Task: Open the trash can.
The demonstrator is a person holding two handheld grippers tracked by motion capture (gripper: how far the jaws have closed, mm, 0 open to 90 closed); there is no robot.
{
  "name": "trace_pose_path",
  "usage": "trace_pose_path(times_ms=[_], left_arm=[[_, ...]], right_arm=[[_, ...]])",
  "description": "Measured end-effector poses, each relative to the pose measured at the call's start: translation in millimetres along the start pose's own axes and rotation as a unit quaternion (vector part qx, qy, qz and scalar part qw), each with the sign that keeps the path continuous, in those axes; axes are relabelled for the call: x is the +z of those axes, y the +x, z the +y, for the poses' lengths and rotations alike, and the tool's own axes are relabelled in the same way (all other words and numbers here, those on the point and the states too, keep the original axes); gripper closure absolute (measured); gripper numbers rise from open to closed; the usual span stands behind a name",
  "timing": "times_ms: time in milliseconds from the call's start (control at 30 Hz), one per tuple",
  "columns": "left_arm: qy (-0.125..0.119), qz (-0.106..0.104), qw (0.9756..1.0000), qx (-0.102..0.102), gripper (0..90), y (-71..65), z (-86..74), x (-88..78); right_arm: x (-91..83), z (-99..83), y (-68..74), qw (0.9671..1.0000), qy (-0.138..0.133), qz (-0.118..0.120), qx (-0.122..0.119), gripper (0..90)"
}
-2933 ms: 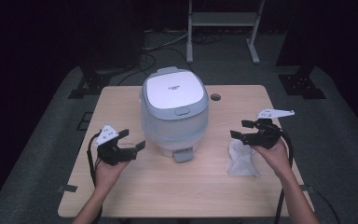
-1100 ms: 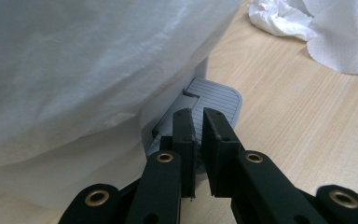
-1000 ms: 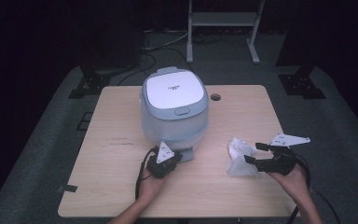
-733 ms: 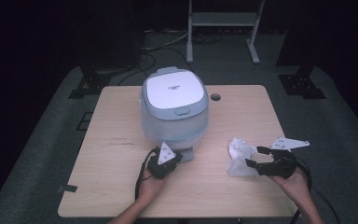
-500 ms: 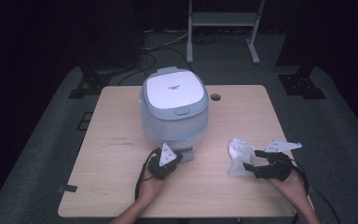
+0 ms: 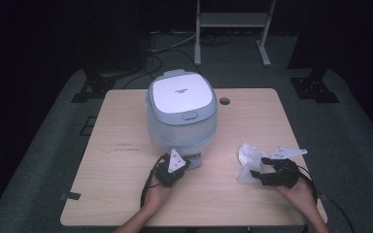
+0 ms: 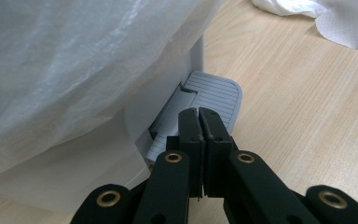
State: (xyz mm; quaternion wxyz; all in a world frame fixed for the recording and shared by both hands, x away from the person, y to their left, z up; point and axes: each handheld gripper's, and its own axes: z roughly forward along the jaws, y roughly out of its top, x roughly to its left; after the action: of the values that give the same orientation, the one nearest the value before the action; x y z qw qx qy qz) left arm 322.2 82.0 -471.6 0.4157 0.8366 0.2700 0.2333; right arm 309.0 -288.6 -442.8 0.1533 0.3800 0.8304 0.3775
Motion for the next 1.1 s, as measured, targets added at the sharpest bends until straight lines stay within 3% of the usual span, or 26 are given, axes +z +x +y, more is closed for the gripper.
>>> trace_pose_path(times_ms=[133,233,600,767,1000,1100], left_arm=[[0.000,-0.008,0.9998,-0.018,89.1,2.2,0.3,0.5],[0.003,-0.003,1.0000,-0.008,89.1,1.1,0.5,0.4],[0.016,-0.004,0.9999,-0.004,89.6,0.1,-0.8,4.1],[0.029,-0.001,0.9995,0.008,89.6,-1.3,-0.1,6.8],[0.033,-0.005,0.9994,0.001,89.7,0.3,0.1,8.9],[0.033,-0.005,0.9994,0.001,89.7,0.4,-0.1,8.7]], right_arm=[[4.3,1.5,0.4,1.0000,0.006,0.001,0.000,31.5],[7.5,2.3,0.6,0.9999,0.012,0.003,0.000,33.8],[10.5,2.3,-1.3,0.9997,0.020,0.005,0.010,45.7],[10.7,2.0,-2.6,0.9997,0.020,0.005,0.013,56.0],[9.4,0.0,-6.8,0.9993,0.022,0.018,0.023,80.5],[5.2,0.0,-8.3,0.9993,0.016,0.021,0.024,84.5]])
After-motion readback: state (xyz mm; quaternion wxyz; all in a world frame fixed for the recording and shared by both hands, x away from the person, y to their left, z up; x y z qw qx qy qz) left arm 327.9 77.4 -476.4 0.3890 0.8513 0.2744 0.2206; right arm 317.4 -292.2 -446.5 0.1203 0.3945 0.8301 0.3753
